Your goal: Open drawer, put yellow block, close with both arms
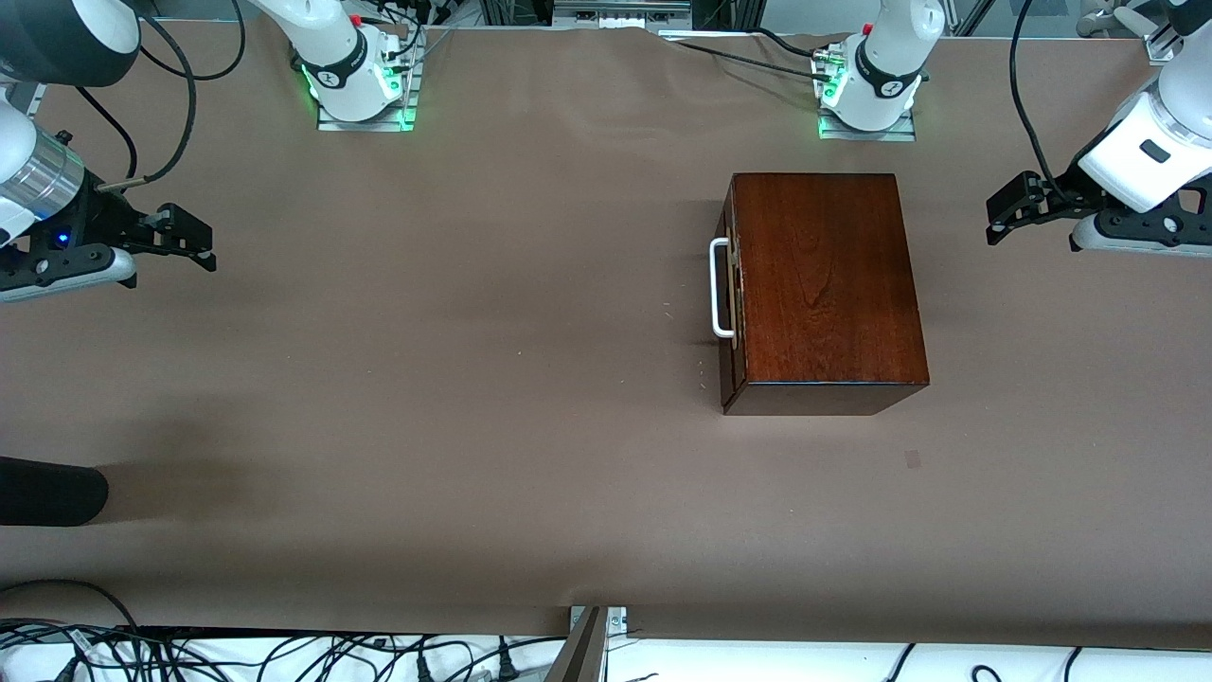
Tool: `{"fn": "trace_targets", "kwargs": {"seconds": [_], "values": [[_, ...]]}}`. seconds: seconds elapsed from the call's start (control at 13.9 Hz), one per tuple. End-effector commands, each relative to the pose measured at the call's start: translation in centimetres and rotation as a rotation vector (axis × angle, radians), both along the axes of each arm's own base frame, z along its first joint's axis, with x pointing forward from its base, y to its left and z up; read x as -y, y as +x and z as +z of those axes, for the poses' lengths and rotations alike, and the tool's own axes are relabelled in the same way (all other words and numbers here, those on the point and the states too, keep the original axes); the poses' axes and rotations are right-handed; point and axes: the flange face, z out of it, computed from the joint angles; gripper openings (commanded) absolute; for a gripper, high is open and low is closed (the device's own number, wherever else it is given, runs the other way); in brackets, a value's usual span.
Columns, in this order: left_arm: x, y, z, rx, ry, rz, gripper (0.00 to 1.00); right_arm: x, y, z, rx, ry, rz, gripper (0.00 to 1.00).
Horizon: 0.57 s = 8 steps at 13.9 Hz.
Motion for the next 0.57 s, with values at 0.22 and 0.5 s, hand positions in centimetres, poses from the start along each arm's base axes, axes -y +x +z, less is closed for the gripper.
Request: {"fn": "trace_targets", "kwargs": {"seconds": [0.22, 0.5], "values": [[0.14, 0.76, 0.39, 0.002, -0.022, 0.009, 1.0, -0.21, 0.17, 0.43, 0.013, 0.005, -0.004, 1.0], [0.48, 0.73, 0.39, 0.002, -0.022, 0.008, 1.0, -0.23, 0.17, 0.43, 0.013, 0.007, -0.005, 1.0]]}}
